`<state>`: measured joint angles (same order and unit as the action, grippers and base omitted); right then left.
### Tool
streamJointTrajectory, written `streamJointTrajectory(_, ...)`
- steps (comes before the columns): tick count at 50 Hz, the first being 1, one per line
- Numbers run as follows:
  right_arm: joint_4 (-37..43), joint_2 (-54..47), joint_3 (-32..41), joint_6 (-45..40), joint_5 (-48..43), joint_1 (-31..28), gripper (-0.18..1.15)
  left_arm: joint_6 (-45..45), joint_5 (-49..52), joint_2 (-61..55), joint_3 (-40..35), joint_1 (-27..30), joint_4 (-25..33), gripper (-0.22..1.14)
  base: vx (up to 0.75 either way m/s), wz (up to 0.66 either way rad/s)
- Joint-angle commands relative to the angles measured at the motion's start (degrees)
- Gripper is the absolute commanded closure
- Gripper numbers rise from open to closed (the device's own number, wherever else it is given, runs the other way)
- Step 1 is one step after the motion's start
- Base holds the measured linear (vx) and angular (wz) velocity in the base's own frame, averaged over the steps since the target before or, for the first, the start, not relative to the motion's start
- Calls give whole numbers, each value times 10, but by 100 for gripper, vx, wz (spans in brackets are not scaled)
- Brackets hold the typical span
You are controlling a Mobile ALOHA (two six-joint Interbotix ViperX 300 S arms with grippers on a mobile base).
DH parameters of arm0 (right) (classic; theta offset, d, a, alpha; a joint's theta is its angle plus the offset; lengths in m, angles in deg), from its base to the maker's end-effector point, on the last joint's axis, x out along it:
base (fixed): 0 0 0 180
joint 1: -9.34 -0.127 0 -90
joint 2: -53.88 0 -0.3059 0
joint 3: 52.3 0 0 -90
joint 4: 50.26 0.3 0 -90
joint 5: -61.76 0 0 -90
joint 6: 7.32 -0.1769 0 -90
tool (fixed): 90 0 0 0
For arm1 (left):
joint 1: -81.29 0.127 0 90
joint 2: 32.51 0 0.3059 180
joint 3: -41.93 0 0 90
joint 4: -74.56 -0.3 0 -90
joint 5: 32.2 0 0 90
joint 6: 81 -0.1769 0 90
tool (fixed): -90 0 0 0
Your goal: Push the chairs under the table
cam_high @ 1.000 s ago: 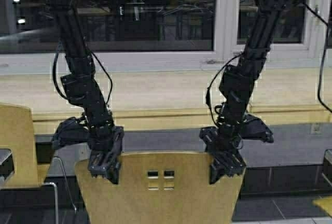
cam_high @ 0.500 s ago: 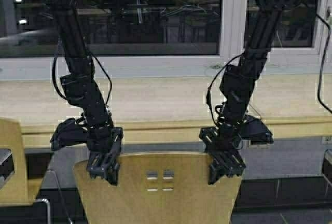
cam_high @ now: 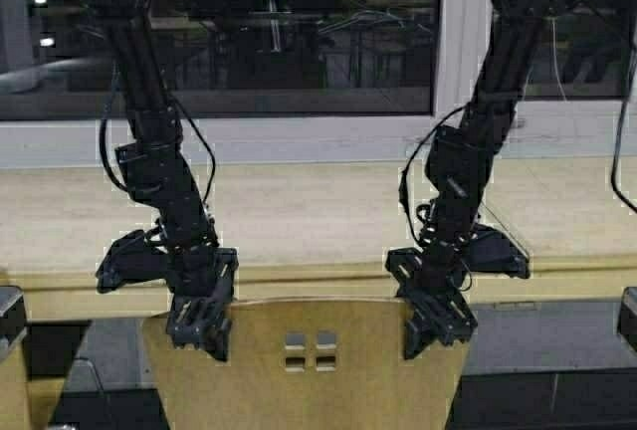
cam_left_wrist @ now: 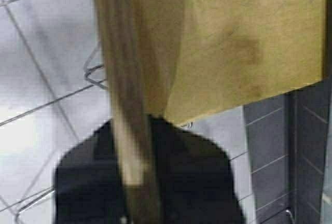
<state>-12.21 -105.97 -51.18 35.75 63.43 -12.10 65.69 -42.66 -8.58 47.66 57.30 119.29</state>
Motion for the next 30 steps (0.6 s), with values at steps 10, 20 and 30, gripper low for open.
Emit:
streamJointTrajectory(10,-32,39,-10,33,-7,-8,58,-6,-6,41,2,4,-4,52,22,-2)
streamJointTrajectory(20,-37,46,-15,34,-7,-8,58,-6,-7,44,3,4,-4,52,17,0)
streamJointTrajectory(30,-37,46,-15,33,-7,-8,58,-6,-5,41,-16,4,-4,52,16,6)
